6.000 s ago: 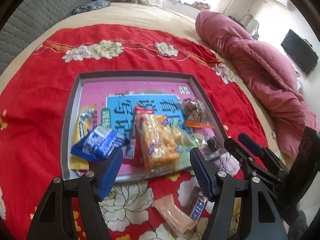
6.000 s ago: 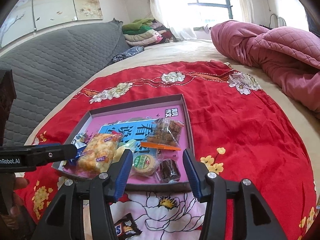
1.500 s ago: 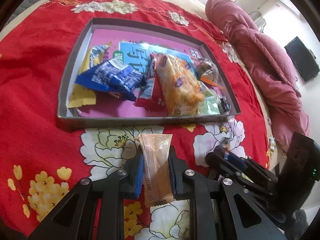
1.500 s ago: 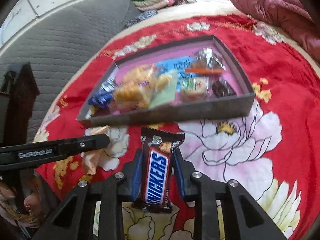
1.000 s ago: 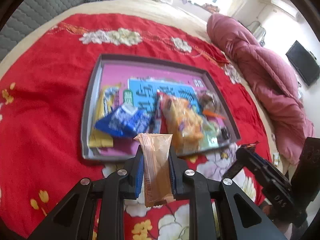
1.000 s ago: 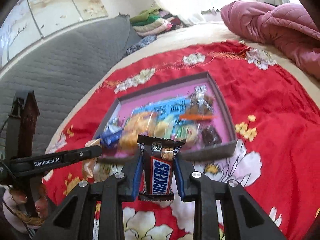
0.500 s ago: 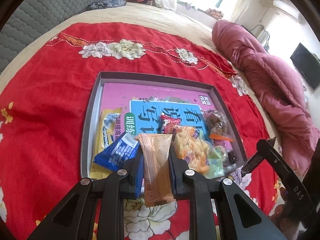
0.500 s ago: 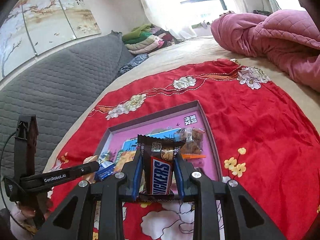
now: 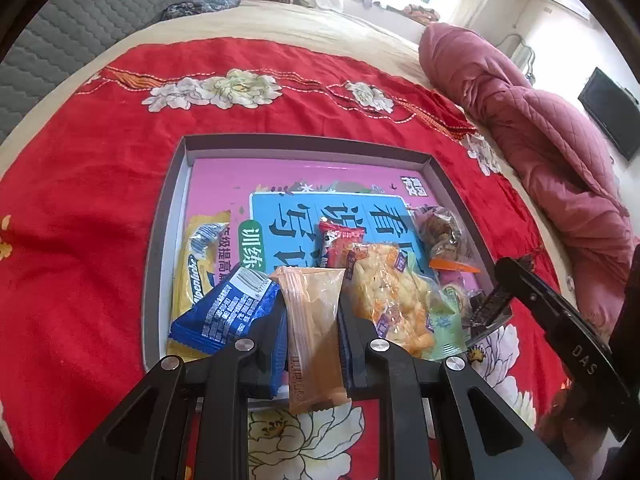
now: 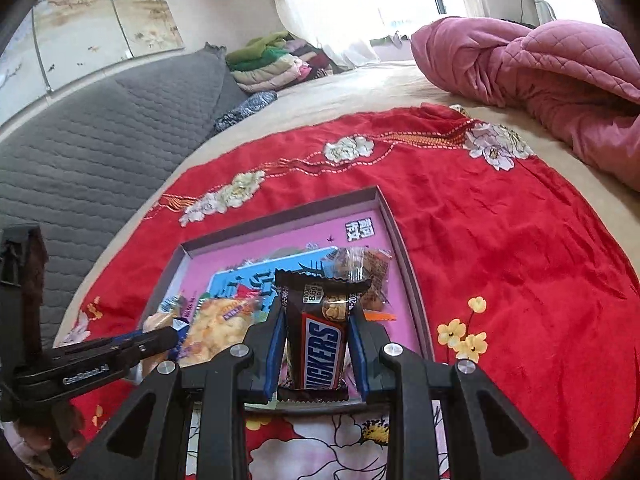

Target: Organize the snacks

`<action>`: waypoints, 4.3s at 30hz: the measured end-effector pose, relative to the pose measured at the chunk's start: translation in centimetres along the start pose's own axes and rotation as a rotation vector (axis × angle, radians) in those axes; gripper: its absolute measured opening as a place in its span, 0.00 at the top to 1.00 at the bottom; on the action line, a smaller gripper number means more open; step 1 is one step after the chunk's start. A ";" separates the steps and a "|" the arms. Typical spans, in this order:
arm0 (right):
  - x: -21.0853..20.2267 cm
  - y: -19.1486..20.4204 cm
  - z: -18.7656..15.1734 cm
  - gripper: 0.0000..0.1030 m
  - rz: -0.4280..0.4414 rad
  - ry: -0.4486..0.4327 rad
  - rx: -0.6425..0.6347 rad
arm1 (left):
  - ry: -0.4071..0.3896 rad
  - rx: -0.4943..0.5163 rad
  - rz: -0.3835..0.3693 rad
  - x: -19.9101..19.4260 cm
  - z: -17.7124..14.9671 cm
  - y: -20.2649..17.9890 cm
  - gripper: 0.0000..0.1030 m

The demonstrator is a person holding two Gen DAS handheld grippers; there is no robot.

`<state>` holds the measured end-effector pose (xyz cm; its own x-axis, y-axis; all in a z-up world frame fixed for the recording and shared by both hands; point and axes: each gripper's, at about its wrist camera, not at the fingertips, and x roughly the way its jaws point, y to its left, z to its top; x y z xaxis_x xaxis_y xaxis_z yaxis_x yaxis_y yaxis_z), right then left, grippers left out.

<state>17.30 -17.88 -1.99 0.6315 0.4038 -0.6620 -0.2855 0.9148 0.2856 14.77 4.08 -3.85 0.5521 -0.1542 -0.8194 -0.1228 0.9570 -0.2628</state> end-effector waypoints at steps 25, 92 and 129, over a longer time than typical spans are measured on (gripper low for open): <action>2.7 -0.5 -0.9 0.71 -0.019 0.066 0.034 | 0.022 -0.018 -0.034 1.2 0.0 0.5 0.78; -10.1 3.6 -4.6 0.24 -0.082 -0.034 -0.101 | -0.024 0.090 0.107 -8.6 -6.1 -1.9 0.25; -11.1 4.0 -8.1 0.17 -0.153 0.056 -0.129 | 0.054 0.113 0.140 -9.7 -9.8 -1.4 0.25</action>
<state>3.33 -18.72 0.88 0.6346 0.2561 -0.7292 -0.2820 0.9552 0.0901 1.47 1.79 -0.55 0.4904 -0.0278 -0.8711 -0.0998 0.9911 -0.0878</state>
